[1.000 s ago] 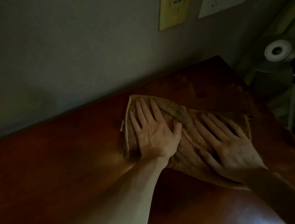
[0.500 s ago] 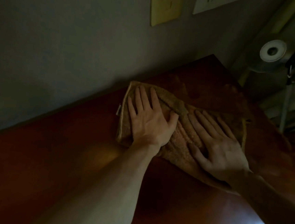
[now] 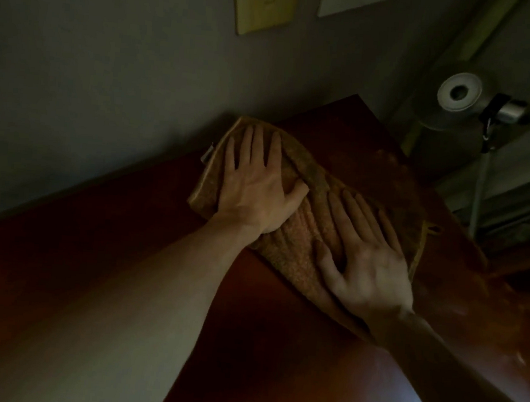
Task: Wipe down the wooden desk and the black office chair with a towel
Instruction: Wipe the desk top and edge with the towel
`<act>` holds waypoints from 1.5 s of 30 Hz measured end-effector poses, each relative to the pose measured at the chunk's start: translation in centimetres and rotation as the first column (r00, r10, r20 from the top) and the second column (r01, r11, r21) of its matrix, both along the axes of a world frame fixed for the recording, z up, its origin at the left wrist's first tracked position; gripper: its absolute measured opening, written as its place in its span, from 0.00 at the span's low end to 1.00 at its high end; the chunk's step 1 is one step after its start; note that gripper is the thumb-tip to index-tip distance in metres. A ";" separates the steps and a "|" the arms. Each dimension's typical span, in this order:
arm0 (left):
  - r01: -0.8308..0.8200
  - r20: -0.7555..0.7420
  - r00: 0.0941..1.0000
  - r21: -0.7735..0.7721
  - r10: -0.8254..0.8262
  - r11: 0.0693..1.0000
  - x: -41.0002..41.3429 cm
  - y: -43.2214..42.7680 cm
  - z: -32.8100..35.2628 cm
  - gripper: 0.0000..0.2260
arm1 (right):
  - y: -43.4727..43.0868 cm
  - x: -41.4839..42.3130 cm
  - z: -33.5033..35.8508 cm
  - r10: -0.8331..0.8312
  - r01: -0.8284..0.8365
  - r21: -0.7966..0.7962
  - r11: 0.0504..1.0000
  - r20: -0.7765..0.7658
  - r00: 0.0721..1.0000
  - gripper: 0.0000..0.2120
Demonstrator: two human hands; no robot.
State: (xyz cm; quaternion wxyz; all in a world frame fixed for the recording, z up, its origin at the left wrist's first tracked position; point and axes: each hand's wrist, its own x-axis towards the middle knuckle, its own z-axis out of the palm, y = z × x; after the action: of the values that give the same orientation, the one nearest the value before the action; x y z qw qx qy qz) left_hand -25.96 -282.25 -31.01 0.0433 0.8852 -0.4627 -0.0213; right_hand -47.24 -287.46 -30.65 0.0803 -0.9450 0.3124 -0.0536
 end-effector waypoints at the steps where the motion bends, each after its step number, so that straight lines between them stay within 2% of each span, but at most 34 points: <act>1: 0.019 -0.001 1.000 0.000 -0.019 1.000 0.2 -0.4 0.0 0.48 | 0.0 0.0 -0.1 -0.016 0.016 -0.006 1.000 -0.002 1.000 0.34; 14: 0.233 -0.014 0.972 -0.011 -0.233 0.973 2.2 -4.0 0.3 0.47 | 0.0 0.7 -0.7 -0.187 0.189 -0.046 0.981 0.055 0.981 0.34; 19: 0.249 -0.027 0.968 0.000 -0.249 0.968 1.9 -4.5 1.1 0.46 | -0.1 0.8 -0.7 -0.239 0.243 -0.036 0.969 0.083 0.967 0.34; 23: 0.161 0.168 0.976 -0.124 -0.139 0.979 0.9 -3.6 1.1 0.41 | 0.0 0.8 -0.7 -0.246 0.251 -0.042 0.967 0.096 0.964 0.34; 27: -0.124 -0.051 0.991 -0.038 0.122 0.992 -1.3 -4.4 0.4 0.45 | 0.0 0.8 -1.0 -0.250 0.256 -0.036 0.966 0.122 0.960 0.34; 30: -0.155 -0.036 0.987 -0.008 0.155 0.988 -1.9 -6.2 -0.3 0.48 | 0.0 0.9 -1.1 -0.264 0.271 -0.033 0.962 0.128 0.956 0.33; 34: -0.059 -0.017 0.998 0.004 0.059 0.998 -1.4 -7.8 0.0 0.49 | 0.0 1.1 -0.8 -0.330 0.335 -0.013 0.942 0.144 0.933 0.33; 40: 0.141 0.003 0.990 0.046 -0.142 0.989 -0.9 -10.8 0.6 0.43 | 0.0 1.8 -0.8 -0.431 0.434 0.013 0.901 0.149 0.890 0.33; 45: 0.255 -0.004 0.967 0.073 -0.256 0.964 -0.6 -12.1 0.8 0.42 | -0.5 2.1 -0.9 -0.491 0.495 0.015 0.869 0.162 0.856 0.33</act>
State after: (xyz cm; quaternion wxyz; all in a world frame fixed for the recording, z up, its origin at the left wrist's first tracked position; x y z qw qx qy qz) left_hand -26.55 -294.31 -30.23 0.0068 0.8192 -0.5720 -0.0412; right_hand -45.12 -287.98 -31.60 0.0761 -0.8271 0.5356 -0.1527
